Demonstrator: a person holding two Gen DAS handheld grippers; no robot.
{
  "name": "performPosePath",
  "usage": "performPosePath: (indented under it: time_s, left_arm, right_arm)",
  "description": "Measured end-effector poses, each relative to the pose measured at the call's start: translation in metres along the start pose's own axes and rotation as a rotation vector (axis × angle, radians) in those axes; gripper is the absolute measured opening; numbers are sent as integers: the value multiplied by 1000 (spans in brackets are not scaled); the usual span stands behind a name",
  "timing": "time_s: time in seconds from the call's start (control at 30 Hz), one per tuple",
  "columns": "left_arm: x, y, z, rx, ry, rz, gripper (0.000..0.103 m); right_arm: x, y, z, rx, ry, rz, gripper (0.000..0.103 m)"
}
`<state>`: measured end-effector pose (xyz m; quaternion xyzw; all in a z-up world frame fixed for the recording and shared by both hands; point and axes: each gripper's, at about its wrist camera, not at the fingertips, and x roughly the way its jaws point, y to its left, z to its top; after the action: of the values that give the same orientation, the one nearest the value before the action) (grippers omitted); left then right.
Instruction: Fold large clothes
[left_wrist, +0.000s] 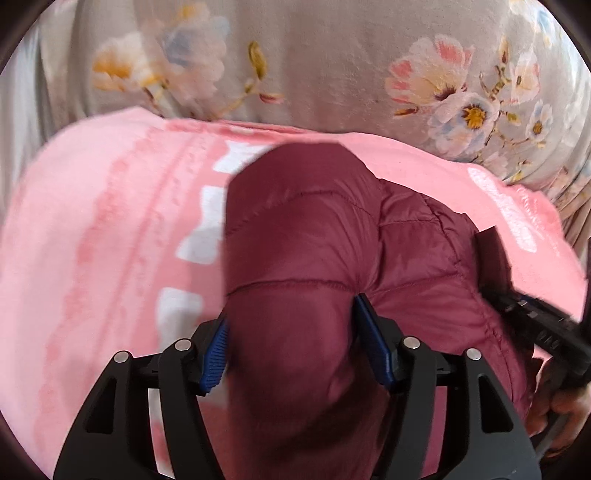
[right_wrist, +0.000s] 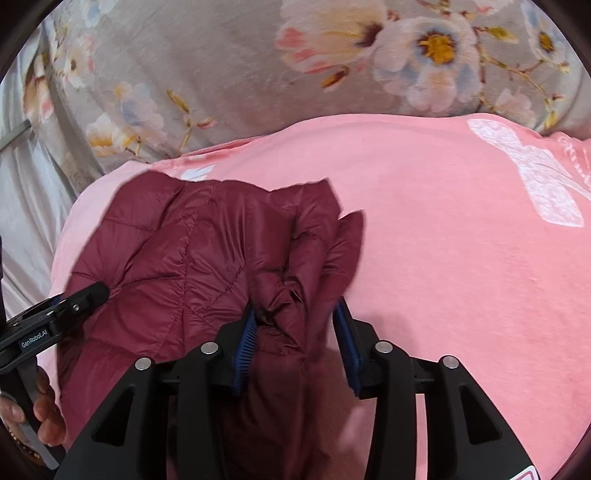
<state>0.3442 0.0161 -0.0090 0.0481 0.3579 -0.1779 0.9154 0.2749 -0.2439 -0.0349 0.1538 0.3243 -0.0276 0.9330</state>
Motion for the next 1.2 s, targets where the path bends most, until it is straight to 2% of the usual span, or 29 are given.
performPosePath:
  time_s: [0.17,0.23,0.27,0.33,0.4,0.5,0.6,0.7,1.2]
  left_arm:
    - [-49,0,17,32,-69,170,62]
    - [-60,-5,28,29,-96,249,62]
    - [-65,-11,37,30,-113,301,62]
    - [-65,-22,48,30,-130,343,72]
    - [-56,-34,53,30,-124,345,76]
    - [-25,-47,54,39,-81,372,76]
    - [7,-48,47,24,-20,375,76]
    - [32,-42,34,5,24,377,77]
    - [53,-39,21,-22,-24,371,86]
  right_arm:
    - [-44,-10,13,28,-67,-57,44]
    - [-60,0,25,21,-100,-51,35]
    - [-63,7,30,14,-108,-50,24]
    - [-65,24,40,-6,-122,-35,20]
    - [-56,44,47,-45,-126,-58,20]
    - [-31,57,45,-80,-102,-113,20]
    - [0,57,35,-99,-66,-181,20]
    - [22,49,23,-84,-12,-195,20]
    - [47,46,6,-114,-23,-191,19]
